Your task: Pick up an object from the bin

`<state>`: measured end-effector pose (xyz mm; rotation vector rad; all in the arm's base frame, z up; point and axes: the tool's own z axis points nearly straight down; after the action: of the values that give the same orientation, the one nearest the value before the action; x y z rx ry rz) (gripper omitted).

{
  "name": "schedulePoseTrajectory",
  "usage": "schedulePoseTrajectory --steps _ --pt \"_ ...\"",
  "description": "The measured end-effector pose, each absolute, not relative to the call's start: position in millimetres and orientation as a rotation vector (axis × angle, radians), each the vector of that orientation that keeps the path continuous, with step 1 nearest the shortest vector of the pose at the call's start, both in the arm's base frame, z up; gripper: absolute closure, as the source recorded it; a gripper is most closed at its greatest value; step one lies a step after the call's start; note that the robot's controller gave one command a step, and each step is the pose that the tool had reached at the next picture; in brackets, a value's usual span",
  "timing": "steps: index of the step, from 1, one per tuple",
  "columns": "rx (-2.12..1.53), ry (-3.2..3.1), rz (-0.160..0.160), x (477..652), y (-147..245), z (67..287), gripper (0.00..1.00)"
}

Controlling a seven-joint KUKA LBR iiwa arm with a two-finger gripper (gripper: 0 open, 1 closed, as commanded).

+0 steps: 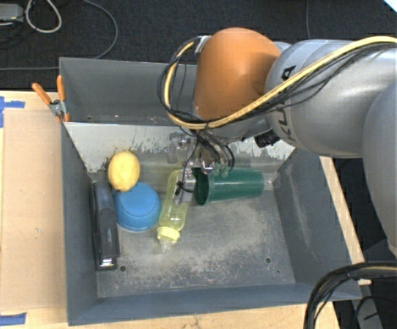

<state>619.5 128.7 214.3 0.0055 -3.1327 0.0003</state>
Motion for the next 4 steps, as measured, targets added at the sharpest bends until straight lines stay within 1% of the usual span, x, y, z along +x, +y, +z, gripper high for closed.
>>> schedulePoseTrajectory --steps 1,2,3,4 --pt "-0.002 -3.14 -0.001 621.1 127.6 219.3 0.0" --pt "0.514 -3.096 -0.002 591.6 112.2 127.9 0.0" --pt "0.781 -3.046 -0.002 592.8 101.3 139.7 0.0" --pt "1.224 -2.88 -0.009 579.8 107.2 99.7 0.0"
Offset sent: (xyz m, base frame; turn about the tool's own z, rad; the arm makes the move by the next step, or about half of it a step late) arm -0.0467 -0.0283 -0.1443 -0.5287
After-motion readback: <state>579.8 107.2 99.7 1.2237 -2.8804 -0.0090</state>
